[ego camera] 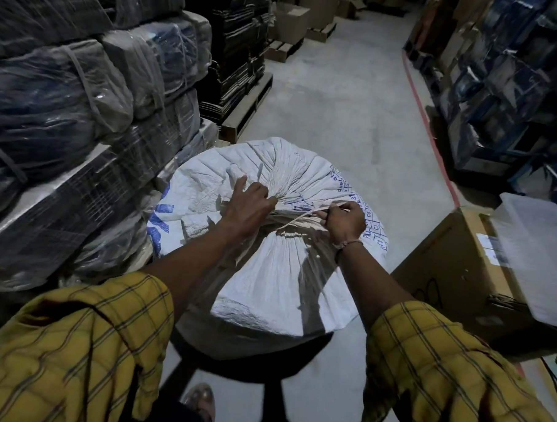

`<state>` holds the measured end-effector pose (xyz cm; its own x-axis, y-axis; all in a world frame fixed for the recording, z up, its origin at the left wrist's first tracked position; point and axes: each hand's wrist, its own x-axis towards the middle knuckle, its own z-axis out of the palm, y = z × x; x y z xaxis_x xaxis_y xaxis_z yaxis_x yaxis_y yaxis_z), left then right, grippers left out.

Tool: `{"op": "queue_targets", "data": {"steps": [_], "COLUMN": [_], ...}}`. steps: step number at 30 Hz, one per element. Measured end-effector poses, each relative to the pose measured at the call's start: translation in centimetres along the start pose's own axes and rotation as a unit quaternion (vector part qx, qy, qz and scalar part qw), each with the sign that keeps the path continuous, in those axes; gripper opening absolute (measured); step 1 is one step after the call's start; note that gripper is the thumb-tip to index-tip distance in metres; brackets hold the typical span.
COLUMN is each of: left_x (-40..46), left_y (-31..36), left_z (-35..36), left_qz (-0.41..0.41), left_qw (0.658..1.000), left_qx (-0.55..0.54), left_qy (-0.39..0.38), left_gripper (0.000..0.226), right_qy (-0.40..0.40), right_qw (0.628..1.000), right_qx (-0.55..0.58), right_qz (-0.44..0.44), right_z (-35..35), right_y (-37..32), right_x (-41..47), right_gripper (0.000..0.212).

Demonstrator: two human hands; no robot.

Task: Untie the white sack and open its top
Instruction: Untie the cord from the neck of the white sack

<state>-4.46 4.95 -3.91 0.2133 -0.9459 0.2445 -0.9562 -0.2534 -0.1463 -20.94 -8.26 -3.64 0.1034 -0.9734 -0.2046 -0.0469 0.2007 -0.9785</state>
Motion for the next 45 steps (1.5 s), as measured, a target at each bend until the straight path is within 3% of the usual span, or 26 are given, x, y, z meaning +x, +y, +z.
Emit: {"op": "queue_targets", "data": {"steps": [7,17,20,22,25,27,28,30,33,34,37,39,41,45], "left_x": [0.5,2.5,2.8,2.9,3.1,3.2,3.0,2.3,0.4,0.0,0.0,1.0,2.2,3.7], "left_y": [-0.2,-0.4,-0.1,-0.3,-1.2,-1.8,-2.0,-2.1,-2.0,-2.0,-2.4,-3.2,-4.0,-4.2], "left_z": [-0.9,-4.4,-4.8,-5.0,-4.9,-4.3,-3.9,-2.6,-0.5,0.1,1.5,1.0,-0.1,-0.9], "left_qz": [-0.009,-0.035,-0.017,-0.008,0.007,0.018,0.022,0.028,0.021,0.011,-0.004,0.003,0.012,0.016], "left_qw": [1.0,0.999,1.0,0.999,0.999,0.999,0.998,0.998,0.994,0.992,0.997,0.998,0.999,1.0], "left_qx": [-0.003,0.001,0.002,-0.007,-0.009,-0.007,-0.005,0.001,0.063,0.085,0.075,0.054,0.04,0.02], "left_qy": [-0.002,0.026,0.002,-0.032,-0.049,-0.047,-0.051,-0.061,-0.092,-0.089,-0.031,-0.012,-0.001,0.011], "left_gripper": [0.024,0.023,0.024,0.026,0.022,0.023,0.024,0.035,0.102,0.105,0.053,0.037,0.036,0.03], "right_qy": [0.074,0.13,0.083,0.004,-0.121,-0.179,-0.181,-0.169,-0.22,-0.231,-0.223,-0.195,-0.169,-0.131], "right_qw": [0.996,0.988,0.994,0.997,0.986,0.982,0.982,0.943,0.823,0.78,0.685,0.643,0.616,0.609], "right_qx": [0.027,-0.034,0.014,0.067,0.111,0.058,-0.023,-0.218,-0.389,-0.438,-0.534,-0.56,-0.566,-0.581], "right_qz": [-0.052,-0.079,-0.07,-0.042,0.006,-0.01,-0.057,-0.188,-0.352,-0.382,-0.442,-0.484,-0.521,-0.523], "right_z": [-3.1,-5.3,-4.5,-3.3,-1.3,-0.2,0.3,0.6,0.8,0.9,1.5,2.4,3.7,5.5], "right_y": [-3.8,-5.8,-5.7,-5.1,-3.2,-1.3,-0.4,1.1,2.9,3.4,4.9,5.6,5.9,6.5], "right_x": [2.3,2.8,2.0,1.3,0.6,0.0,-0.1,-0.7,-1.2,-1.1,-0.3,-0.3,-0.4,-0.4], "right_gripper": [0.012,0.023,0.019,0.01,0.018,0.009,0.02,0.031,0.026,0.025,0.033,0.03,0.016,0.019]}}
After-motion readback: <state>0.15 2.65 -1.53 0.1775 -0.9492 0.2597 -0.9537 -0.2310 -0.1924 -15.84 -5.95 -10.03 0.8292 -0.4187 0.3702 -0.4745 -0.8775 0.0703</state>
